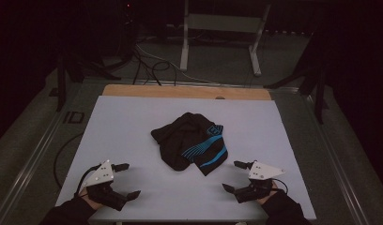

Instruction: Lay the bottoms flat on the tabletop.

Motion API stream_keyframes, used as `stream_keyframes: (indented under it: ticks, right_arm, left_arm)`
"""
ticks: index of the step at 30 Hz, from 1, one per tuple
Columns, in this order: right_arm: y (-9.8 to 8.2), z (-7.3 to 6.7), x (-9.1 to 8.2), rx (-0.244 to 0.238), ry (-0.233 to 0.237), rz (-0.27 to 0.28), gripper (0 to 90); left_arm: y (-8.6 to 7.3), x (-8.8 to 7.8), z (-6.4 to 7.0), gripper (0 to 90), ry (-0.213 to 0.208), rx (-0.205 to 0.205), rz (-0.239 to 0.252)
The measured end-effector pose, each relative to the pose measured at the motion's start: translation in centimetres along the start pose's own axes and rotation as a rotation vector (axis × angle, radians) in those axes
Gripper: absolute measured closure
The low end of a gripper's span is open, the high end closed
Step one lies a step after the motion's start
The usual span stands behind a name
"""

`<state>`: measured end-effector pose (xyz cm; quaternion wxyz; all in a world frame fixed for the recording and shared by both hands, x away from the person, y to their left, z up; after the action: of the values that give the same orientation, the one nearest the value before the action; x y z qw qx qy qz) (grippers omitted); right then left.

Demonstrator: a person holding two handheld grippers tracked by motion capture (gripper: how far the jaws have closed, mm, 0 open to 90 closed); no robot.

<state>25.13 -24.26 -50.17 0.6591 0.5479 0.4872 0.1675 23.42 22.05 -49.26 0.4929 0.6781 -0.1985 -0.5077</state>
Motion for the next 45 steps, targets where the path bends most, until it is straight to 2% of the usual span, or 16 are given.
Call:
stream_keyframes:
  ticks: [2, 10, 21, 26, 31, 45]
  right_arm:
    - [0.0, 0.0, 0.0, -0.014, -0.001, 0.001, 9.7]
    - [0.0, -0.1, 0.1, -0.015, 0.003, -0.025, 9.7]
    - [0.0, -0.4, 0.4, -0.026, 0.025, -0.074, 9.7]
    - [0.2, -0.6, 0.2, -0.017, 0.039, -0.072, 9.7]
    - [0.6, -0.9, 0.0, -0.019, 0.041, -0.064, 9.7]
    - [2.5, -1.3, -0.7, -0.029, 0.055, -0.058, 9.8]
  left_arm:
    - [0.0, 0.1, 0.0, 0.1, -0.003, -0.001, -0.003]
    - [0.0, 0.2, 0.0, 0.1, -0.012, 0.002, -0.011]
    - [-0.1, 0.7, 0.3, 0.1, -0.057, 0.011, -0.03]
    - [0.0, 0.9, 0.6, 0.1, -0.086, 0.017, -0.032]
    - [0.5, 0.8, 0.8, 0.1, -0.095, 0.028, -0.017]
    - [1.6, 0.8, 0.9, 0.1, -0.121, 0.027, -0.005]
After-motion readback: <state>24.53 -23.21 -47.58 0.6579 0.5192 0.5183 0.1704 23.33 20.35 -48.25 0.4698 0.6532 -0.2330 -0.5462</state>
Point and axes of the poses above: each handheld gripper's, and its own axes: x roughly forward along the jaws, y roughly out of its top, z roughly to its right, the point moved 1 cm from there along x, roughly forward along the jaws, and after that the axes turned 5 degrees about x, right-handed, at the moved point
